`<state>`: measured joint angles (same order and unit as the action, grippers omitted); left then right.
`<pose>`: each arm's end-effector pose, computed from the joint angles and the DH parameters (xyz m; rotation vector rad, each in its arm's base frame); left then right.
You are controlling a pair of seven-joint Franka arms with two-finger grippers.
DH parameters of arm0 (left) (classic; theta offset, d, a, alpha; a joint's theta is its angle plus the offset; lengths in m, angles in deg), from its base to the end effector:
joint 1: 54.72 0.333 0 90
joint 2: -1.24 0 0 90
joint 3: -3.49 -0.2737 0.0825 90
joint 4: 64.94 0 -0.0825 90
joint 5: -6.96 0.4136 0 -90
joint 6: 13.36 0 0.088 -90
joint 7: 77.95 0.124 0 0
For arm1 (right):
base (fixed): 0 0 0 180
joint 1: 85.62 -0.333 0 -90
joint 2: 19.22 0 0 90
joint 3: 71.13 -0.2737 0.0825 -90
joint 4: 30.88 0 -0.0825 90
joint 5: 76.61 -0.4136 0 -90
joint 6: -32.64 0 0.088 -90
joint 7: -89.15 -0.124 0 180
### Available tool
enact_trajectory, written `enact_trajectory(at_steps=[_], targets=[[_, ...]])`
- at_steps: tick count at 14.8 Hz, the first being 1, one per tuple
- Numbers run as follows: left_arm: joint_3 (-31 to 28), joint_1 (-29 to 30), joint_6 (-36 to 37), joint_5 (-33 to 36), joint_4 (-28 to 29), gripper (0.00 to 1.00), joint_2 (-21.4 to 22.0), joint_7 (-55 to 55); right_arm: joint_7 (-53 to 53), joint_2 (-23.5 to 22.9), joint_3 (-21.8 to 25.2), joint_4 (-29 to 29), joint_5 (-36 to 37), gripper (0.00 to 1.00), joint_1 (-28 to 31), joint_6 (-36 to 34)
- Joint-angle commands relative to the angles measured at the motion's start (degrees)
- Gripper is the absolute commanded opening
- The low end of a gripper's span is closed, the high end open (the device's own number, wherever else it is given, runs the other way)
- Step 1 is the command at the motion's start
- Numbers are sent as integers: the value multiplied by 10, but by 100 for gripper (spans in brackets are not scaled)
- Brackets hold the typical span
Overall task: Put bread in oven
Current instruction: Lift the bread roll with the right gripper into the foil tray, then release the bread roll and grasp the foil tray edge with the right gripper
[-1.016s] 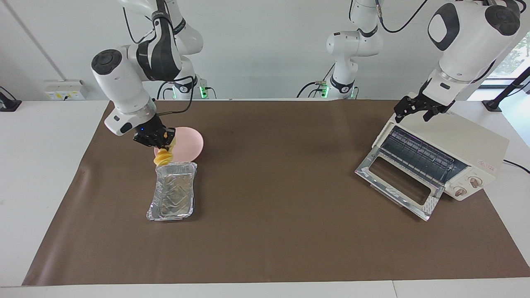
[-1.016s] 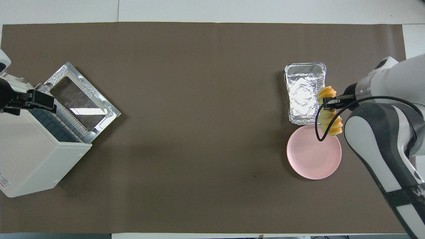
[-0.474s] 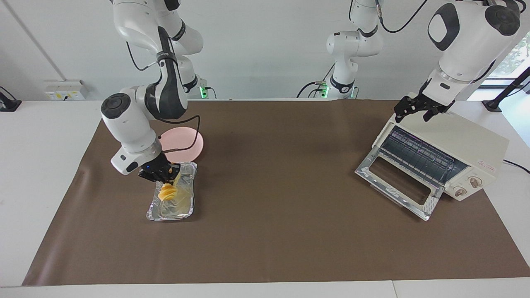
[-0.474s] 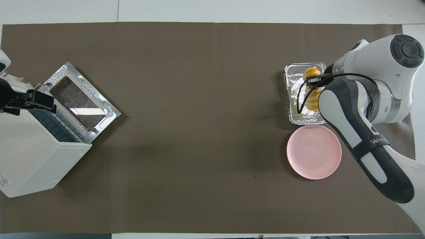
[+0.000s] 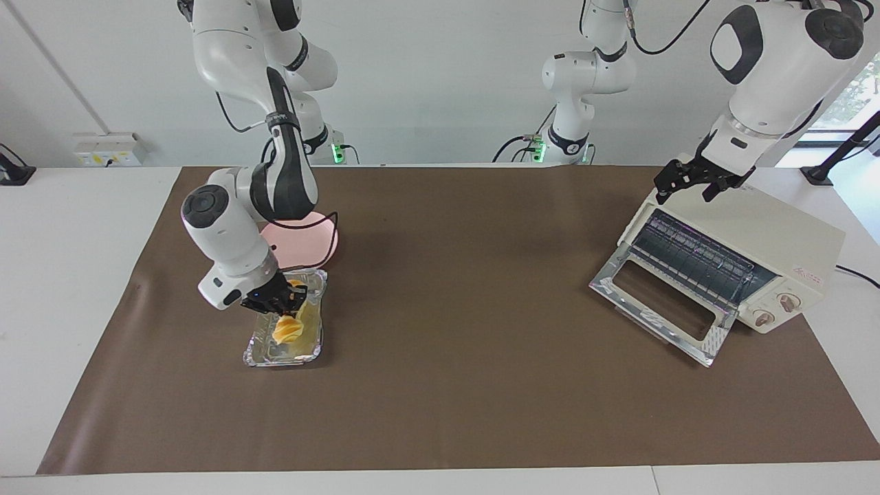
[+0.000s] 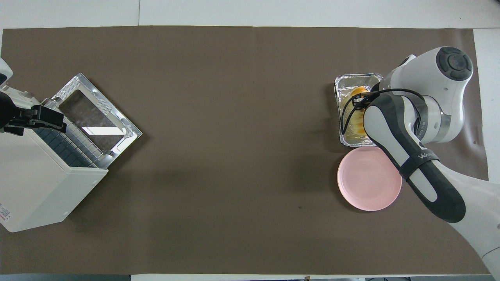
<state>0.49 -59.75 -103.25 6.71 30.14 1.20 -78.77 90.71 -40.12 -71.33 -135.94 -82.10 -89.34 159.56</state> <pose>0.5780 -0.0210 0.5204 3.1361 -0.0328 -0.1434 0.6463 0.0487 0.2608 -3.0623 -0.0589 -0.0231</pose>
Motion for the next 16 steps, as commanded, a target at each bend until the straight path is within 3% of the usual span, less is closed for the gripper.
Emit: enact_trajectory(at_steps=[1,2,3,4,10,16], targets=[[-1,1,-9,-1,17,100,14,6,-7,6,-2,-20,-8,24,1,10],[-1,1,-9,-1,18,100,14,6,-6,6,-2,-22,-8,48,1,10],[-1,1,-9,-1,18,100,14,6,-3,6,-2,-22,-8,81,1,10],[-1,1,-9,-1,17,100,14,6,0,6,-2,-19,-8,100,3,9],[-1,1,-9,-1,17,100,14,6,55,-5,-2,49,-7,100,40,-59],[-1,1,-9,-1,17,100,14,6,78,-1,-2,0,-8,100,67,-31]])
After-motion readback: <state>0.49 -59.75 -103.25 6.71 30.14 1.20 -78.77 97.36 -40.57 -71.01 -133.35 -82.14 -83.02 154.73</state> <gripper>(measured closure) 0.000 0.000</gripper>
